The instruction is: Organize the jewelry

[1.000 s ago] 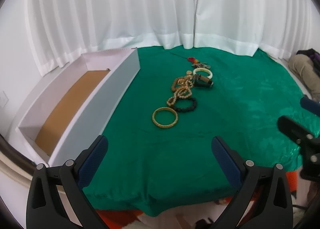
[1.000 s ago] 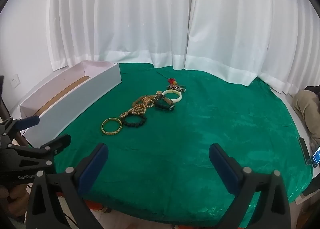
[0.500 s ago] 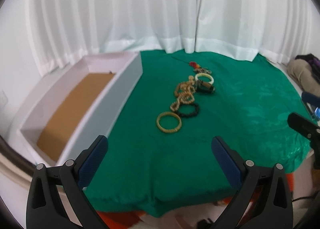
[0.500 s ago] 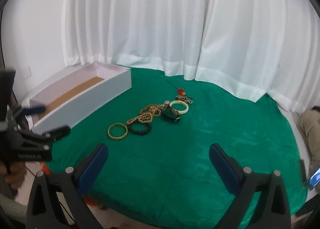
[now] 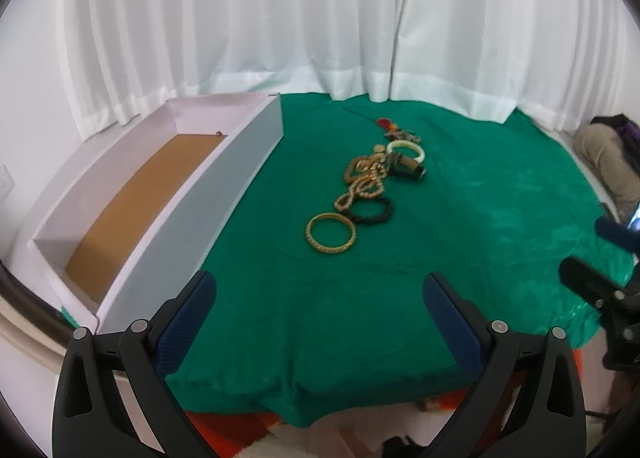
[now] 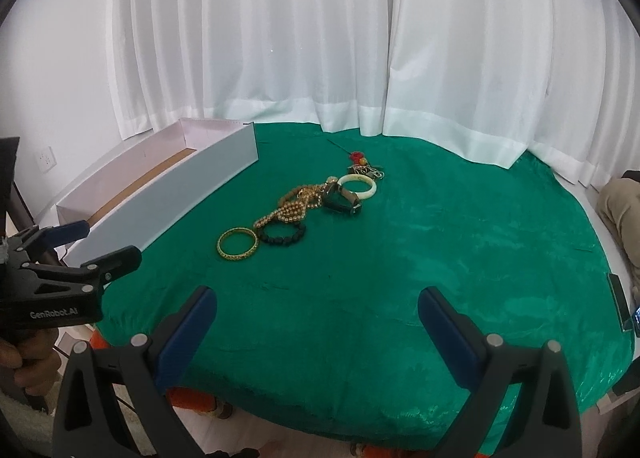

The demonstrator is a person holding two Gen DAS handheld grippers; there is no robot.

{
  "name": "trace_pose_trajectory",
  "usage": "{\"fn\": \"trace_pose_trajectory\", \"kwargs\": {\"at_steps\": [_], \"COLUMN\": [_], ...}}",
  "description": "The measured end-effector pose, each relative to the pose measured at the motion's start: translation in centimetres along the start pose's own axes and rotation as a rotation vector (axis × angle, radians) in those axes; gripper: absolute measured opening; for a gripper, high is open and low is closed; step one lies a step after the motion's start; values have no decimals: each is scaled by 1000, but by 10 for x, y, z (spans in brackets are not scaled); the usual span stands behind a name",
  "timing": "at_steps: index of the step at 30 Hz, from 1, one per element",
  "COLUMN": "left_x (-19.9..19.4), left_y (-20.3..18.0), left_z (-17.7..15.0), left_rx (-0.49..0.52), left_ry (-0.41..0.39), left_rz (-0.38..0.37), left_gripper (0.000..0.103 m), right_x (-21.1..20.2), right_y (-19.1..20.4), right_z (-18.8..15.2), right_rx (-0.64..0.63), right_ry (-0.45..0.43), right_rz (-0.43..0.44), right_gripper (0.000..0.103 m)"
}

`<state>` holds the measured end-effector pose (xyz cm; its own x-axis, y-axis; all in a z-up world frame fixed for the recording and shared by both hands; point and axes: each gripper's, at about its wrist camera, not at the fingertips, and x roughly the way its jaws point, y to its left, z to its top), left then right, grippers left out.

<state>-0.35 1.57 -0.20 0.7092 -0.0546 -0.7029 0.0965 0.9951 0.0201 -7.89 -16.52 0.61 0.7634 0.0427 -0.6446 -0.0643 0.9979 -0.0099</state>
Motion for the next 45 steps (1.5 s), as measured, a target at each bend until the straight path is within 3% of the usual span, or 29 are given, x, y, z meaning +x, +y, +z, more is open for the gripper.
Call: {"fn": "trace_pose_trajectory", "kwargs": {"at_steps": [8,20,34,41,45], "left_x": [-9,-10,-6,23,39], "left_y": [-8,-4,4,27,26], "left_z": [-2,-1,-1,4,30], "left_rx": [41,15,3,-38,-12], "left_ry": [-33,-16,3,13,38], "left_rz": [21,4,27,39,51], "left_gripper": [103,103,103,103,102], "right_x": [3,6,3,36,66], "right_y": [0,4,1,-8,-13], "right_z": [3,4,4,15,36], "right_rx": [11,-12,6,83,134], "right_ry": [0,31,15,22,62], "right_rz": [6,-49,-48,-28,-11], "right_gripper": [103,103,103,103,103]}}
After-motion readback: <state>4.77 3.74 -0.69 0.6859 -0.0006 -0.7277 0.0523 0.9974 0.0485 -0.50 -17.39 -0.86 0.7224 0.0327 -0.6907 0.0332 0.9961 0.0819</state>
